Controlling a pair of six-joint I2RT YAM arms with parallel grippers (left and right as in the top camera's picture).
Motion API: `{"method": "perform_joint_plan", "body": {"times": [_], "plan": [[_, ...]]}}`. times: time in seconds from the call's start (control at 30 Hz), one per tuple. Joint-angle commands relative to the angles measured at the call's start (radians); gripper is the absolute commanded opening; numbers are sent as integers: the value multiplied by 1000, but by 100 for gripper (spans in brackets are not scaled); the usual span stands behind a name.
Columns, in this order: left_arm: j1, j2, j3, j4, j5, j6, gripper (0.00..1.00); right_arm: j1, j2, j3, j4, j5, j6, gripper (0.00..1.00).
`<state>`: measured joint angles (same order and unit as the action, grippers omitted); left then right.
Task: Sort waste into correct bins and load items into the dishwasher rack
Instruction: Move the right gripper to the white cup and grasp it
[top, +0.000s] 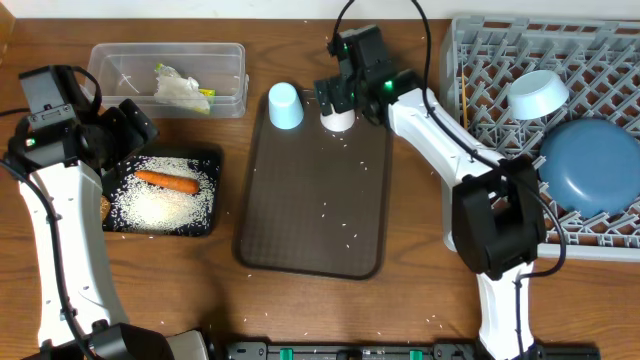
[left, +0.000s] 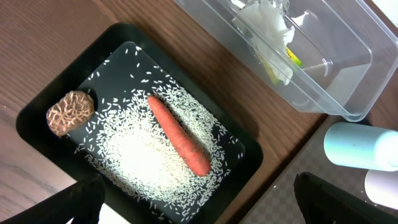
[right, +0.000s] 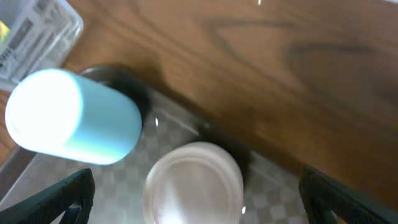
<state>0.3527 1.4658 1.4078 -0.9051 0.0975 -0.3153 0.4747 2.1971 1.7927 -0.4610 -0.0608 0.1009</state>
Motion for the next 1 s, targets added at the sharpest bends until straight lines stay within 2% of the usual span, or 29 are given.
{"method": "perform_joint_plan", "body": {"times": [0.0,0.07,0.37,0.63,0.77,0.97], "plan": [[4,-7,14,0,-5,-5,98,28,48,19,-32,-11,-13,98],[4,-7,14,0,-5,-5,98,45,71,19,-45,-3,-12,95],[4,-7,14,0,-5,-5,98,87,120,19,-31,150,-12,97],[4,-7,14,0,-5,-5,98,68,120,19,-4,181,-5,97],[4,-7,14,0,-5,-5,98,61,120,19,8,181,-4,90],[4,-7,14,0,-5,-5,98,64,120,19,18,181,0,67]]}}
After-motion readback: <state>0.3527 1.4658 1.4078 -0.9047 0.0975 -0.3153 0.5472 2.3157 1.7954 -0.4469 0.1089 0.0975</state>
